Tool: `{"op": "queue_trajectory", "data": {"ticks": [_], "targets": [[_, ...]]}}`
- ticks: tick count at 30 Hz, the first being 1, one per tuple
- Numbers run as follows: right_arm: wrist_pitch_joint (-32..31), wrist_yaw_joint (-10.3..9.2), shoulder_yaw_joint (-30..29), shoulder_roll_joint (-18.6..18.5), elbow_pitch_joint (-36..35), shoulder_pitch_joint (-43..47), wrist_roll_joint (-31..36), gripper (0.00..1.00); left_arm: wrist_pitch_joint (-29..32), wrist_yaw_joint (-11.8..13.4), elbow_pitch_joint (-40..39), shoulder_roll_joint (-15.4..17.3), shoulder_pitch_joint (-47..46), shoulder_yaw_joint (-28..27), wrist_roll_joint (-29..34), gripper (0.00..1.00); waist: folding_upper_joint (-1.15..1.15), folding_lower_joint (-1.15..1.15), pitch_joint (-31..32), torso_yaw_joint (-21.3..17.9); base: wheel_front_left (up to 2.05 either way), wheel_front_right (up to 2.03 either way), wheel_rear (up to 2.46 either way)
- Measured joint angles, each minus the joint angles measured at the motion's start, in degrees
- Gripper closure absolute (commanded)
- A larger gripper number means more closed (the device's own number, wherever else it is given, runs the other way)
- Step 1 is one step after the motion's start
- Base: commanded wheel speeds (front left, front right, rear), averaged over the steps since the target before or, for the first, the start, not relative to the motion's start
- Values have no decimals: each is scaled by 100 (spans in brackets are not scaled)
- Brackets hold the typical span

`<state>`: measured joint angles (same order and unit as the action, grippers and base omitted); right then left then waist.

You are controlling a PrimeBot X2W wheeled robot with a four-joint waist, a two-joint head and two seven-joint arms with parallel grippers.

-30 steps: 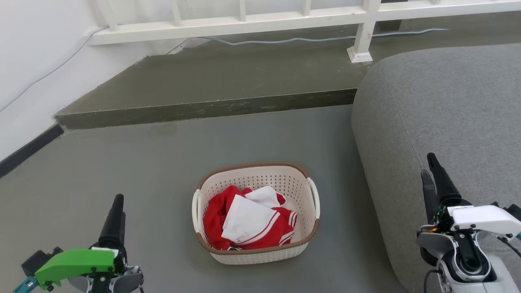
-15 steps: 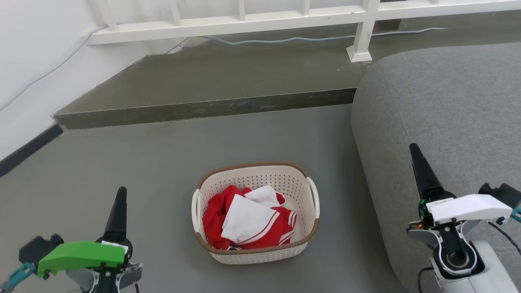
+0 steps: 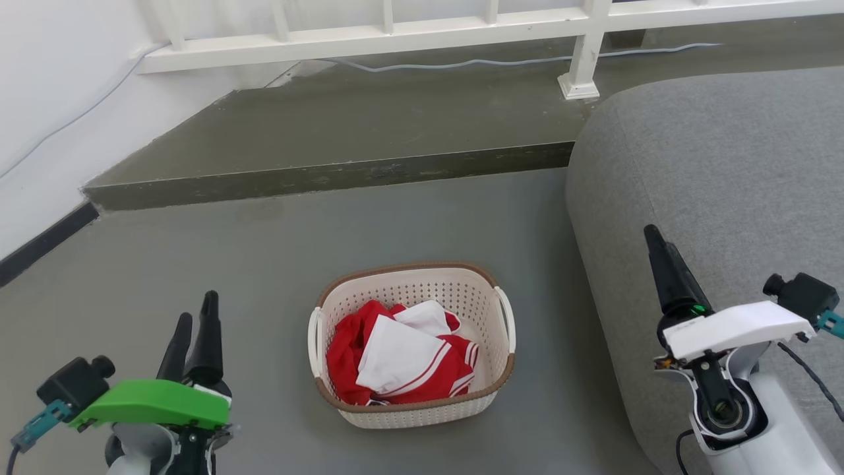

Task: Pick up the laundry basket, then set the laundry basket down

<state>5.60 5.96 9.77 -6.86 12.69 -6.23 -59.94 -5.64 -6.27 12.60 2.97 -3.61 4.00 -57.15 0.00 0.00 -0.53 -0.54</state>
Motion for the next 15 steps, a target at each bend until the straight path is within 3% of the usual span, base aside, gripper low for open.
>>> {"op": "queue_trajectory", "data": {"ticks": [15], "targets": [[281,-253,476,-60,64,-36,1302,0,-265,234,-3,14,-1,325,1458,0,0,0,5,-36,0,0,0]]}}
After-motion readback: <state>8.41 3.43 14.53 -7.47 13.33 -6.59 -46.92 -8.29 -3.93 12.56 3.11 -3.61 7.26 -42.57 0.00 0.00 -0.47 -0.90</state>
